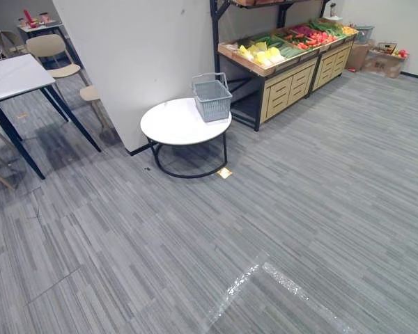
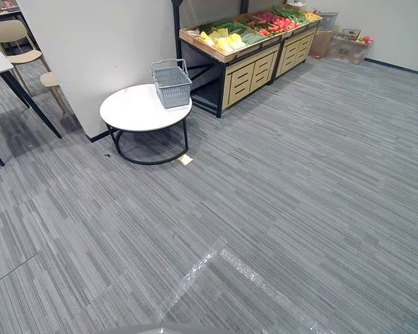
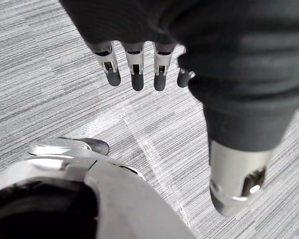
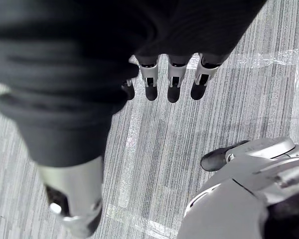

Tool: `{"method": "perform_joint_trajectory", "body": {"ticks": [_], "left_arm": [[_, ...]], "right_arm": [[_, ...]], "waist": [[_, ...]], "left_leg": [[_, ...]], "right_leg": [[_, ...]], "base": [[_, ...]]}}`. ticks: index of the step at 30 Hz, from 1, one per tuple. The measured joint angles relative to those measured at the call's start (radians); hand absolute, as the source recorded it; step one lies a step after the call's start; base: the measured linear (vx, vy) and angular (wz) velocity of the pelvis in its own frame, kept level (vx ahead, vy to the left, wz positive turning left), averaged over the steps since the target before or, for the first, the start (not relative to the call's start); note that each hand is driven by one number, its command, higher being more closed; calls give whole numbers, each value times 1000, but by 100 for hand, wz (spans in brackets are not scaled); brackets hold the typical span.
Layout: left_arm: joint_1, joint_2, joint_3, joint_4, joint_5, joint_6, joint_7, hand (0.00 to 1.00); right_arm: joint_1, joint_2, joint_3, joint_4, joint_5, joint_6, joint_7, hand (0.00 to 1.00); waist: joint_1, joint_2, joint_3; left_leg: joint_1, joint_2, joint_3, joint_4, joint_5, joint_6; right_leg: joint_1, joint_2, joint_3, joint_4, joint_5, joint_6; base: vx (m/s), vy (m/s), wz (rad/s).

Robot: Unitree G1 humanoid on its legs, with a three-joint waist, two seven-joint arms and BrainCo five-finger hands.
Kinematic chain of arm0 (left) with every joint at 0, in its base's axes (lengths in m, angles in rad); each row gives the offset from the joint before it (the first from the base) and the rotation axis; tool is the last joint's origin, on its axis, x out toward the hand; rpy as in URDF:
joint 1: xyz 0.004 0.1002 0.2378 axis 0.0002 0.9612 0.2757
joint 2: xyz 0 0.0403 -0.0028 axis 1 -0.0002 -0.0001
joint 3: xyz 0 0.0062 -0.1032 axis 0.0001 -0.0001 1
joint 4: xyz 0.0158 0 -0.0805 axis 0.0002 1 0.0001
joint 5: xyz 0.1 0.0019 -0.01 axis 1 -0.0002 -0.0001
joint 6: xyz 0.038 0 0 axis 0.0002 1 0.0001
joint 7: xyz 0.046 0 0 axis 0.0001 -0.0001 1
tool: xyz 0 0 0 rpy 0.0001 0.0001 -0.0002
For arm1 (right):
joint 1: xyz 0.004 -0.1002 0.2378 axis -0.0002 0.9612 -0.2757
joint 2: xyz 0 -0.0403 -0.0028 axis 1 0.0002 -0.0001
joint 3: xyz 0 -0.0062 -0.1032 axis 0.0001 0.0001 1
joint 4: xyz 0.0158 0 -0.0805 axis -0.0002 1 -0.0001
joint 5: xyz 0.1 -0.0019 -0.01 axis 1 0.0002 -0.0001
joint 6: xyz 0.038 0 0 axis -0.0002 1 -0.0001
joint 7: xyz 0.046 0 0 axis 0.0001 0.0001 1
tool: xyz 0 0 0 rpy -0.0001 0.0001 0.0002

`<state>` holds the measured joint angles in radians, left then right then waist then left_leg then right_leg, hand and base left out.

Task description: Pick vegetable in the basket

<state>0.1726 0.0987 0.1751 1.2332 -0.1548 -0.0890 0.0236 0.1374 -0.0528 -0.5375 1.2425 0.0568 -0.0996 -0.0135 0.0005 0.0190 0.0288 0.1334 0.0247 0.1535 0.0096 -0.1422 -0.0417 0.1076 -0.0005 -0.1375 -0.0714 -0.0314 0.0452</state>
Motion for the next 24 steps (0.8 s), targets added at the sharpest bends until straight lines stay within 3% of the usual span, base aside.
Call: {"method": "perform_joint_trajectory", "body": {"ticks": [2,24], "left_arm": [[-1,0,0,0,0,0,0,0],[-10,-2,16,9,0,-18,-10,0]], "right_arm": [[-9,0,-6,4,0,0,0,0],[-23,5,-6,4,36,-4,9,0]], "waist": [[1,-5,7],[2,-8,39]], "left_leg": [[9,1,0,-16,9,-12],[29,14,27,-43,17,-12]], "right_leg": [[1,1,-1,-2,0,1],[16,19,7,-33,14,-2]], "base": [[-13,-18,0],[-11,-18,-2]]}}
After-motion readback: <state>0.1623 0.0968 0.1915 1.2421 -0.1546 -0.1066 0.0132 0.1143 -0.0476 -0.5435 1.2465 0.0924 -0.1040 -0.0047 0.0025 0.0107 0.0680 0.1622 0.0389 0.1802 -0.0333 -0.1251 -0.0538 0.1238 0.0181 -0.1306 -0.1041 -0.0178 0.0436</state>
